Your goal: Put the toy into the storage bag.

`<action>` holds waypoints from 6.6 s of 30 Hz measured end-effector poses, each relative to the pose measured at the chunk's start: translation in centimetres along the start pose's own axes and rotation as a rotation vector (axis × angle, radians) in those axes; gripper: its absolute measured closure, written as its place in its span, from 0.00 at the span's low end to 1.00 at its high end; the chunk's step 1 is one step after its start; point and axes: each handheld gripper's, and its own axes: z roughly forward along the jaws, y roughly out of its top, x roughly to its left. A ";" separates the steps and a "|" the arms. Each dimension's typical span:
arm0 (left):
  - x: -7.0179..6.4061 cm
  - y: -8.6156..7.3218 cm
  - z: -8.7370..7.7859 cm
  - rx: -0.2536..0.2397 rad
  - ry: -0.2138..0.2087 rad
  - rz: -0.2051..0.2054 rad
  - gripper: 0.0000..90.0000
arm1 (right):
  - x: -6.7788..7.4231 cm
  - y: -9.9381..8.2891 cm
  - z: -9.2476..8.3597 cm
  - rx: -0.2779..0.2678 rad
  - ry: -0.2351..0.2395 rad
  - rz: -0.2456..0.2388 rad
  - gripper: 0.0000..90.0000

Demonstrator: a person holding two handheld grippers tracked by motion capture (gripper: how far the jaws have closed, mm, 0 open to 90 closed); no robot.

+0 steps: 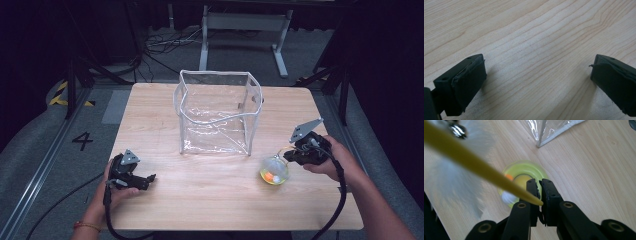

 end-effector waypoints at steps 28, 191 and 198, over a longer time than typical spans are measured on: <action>0.0 0.0 0.0 -0.002 0.002 -0.001 0.01 | 0.0 1.9 -2.3 0.001 -0.060 -0.034 0.98; -0.1 -0.1 -0.1 -0.003 0.002 0.000 0.01 | -5.0 19.1 2.1 0.033 -0.073 -0.085 0.98; -0.1 -0.1 -0.1 -0.004 0.002 0.000 0.01 | -5.1 18.8 2.6 0.058 -0.049 -0.075 0.98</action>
